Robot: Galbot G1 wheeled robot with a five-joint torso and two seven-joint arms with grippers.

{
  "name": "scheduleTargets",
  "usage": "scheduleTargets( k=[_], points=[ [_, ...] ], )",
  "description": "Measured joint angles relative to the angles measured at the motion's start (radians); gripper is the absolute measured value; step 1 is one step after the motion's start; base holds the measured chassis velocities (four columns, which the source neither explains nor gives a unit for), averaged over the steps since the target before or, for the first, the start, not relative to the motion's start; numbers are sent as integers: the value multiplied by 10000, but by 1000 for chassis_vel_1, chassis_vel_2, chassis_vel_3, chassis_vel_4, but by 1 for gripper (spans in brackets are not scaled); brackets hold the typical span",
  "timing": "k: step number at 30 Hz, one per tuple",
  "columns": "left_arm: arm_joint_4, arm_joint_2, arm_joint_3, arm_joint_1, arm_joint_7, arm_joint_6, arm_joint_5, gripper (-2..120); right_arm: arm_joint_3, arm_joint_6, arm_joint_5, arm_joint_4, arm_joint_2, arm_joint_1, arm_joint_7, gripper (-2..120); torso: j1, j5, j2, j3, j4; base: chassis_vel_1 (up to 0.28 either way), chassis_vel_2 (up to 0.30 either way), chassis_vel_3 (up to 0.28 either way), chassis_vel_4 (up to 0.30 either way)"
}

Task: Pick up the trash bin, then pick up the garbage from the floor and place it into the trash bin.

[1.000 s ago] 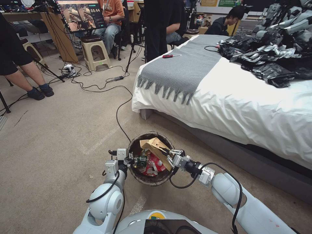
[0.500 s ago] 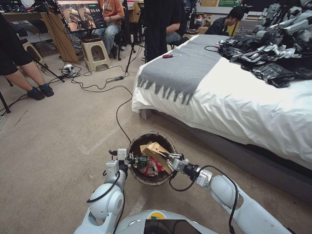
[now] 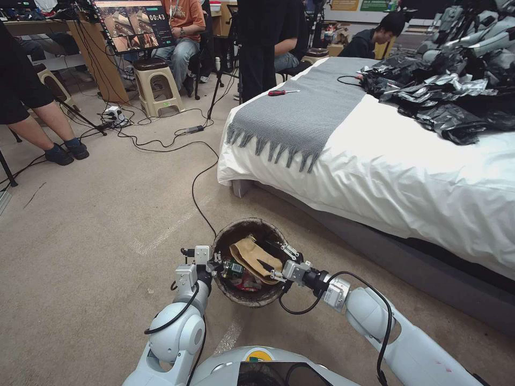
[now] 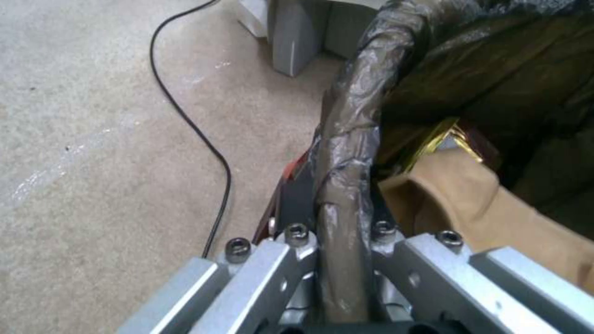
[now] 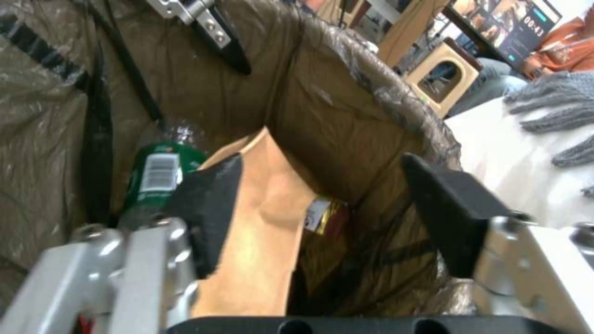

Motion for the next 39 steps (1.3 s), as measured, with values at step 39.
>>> scheduleTargets(
  k=[39],
  points=[
    [76, 6, -58, -23, 26, -15, -20, 0, 1171, -55, 296, 1312, 1021, -708, 1260, 100, 0, -3, 0, 0, 0, 0, 0, 0, 0]
  ],
)
